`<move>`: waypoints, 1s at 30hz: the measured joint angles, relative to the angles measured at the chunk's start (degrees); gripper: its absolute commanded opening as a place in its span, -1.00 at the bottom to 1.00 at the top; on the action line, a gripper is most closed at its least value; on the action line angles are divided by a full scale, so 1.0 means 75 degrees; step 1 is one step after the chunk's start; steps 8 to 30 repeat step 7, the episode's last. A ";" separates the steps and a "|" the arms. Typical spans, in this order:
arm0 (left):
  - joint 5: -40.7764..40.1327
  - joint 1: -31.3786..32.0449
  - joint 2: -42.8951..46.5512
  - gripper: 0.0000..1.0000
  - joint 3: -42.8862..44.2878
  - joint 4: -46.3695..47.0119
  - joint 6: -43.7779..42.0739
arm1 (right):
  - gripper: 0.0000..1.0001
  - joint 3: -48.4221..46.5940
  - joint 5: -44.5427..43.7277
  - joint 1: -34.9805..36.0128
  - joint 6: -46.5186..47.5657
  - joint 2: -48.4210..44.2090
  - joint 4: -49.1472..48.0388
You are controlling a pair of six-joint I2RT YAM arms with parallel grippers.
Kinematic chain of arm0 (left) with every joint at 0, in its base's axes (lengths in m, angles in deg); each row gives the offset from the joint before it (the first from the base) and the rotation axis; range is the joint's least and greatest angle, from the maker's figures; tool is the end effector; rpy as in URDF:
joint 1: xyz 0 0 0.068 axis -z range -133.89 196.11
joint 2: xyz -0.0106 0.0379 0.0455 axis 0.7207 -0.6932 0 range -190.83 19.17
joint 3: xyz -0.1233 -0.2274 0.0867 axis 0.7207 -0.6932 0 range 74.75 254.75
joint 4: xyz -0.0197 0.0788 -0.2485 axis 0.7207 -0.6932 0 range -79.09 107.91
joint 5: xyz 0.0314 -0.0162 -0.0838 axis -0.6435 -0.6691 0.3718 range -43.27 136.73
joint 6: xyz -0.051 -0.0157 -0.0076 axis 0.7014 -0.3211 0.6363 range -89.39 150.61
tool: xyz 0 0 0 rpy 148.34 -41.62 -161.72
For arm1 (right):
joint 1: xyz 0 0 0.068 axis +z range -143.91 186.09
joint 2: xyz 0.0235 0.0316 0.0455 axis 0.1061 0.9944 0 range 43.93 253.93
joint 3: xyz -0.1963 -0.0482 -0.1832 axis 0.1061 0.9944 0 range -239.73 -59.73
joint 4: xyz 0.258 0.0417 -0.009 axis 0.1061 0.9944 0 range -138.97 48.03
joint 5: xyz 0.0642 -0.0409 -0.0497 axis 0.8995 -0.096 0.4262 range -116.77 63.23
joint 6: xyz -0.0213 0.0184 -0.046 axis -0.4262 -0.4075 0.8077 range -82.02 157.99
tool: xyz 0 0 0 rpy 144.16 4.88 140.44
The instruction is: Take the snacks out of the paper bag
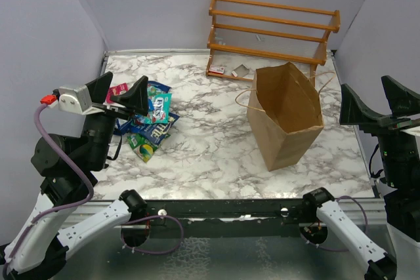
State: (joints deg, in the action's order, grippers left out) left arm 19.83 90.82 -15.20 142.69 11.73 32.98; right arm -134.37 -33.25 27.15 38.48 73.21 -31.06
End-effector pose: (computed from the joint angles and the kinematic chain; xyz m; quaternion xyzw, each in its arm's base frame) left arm 0.0589 -0.0356 0.4967 -0.0028 0.5430 -0.2211 0.8101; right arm 0.0166 0.0023 0.5094 -0.0494 0.5183 0.1234 0.8448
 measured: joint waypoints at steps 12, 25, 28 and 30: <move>-0.0236 0.0000 0.0003 0.99 -0.0015 -0.0277 -0.0114 | 0.99 0.0000 -0.0020 0.0000 0.0009 0.0000 -0.0009; -0.0236 0.0000 0.0003 0.99 -0.0015 -0.0277 -0.0114 | 0.99 0.0000 -0.0020 0.0000 0.0009 0.0000 -0.0009; -0.0236 0.0000 0.0003 0.99 -0.0015 -0.0277 -0.0114 | 0.99 0.0000 -0.0020 0.0000 0.0009 0.0000 -0.0009; -0.0236 0.0000 0.0003 0.99 -0.0015 -0.0277 -0.0114 | 0.99 0.0000 -0.0020 0.0000 0.0009 0.0000 -0.0009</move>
